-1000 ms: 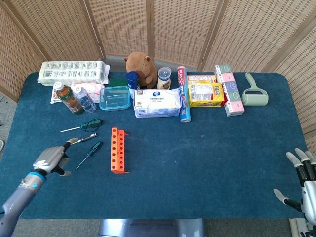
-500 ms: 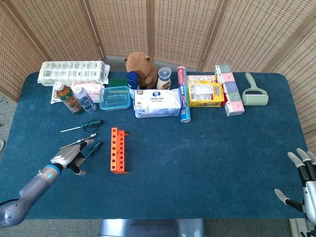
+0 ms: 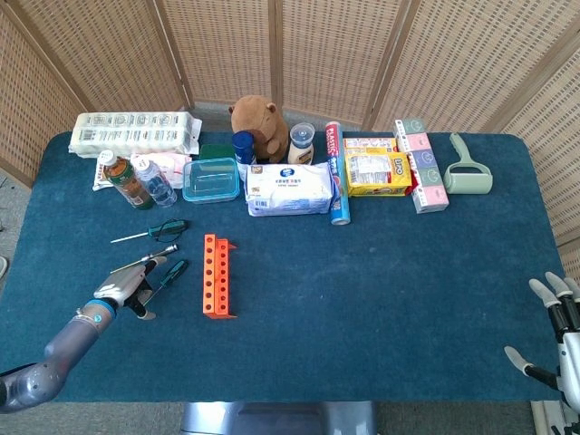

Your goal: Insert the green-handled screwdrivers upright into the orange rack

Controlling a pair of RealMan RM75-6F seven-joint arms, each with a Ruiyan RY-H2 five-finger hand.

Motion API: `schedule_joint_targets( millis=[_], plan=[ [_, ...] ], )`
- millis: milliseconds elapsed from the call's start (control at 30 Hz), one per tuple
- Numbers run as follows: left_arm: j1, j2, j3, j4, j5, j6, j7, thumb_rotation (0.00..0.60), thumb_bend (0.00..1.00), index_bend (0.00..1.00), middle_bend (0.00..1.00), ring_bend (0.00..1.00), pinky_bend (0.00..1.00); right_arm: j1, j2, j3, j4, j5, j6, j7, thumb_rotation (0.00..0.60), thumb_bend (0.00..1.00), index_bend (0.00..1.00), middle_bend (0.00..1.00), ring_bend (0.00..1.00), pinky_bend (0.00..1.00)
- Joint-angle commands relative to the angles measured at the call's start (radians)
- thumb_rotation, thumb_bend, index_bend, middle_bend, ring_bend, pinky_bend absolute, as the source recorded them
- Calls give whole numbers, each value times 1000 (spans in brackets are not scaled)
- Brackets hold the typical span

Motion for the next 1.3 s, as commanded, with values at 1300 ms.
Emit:
schedule_joint_targets(
  millis=[1300],
  plan=[
    [-94,-65,64,-93,-33,200,137,600,136,0,870,867,914,-7,14,0,2,-2,14,34,600,0,126,79,17,0]
  ],
)
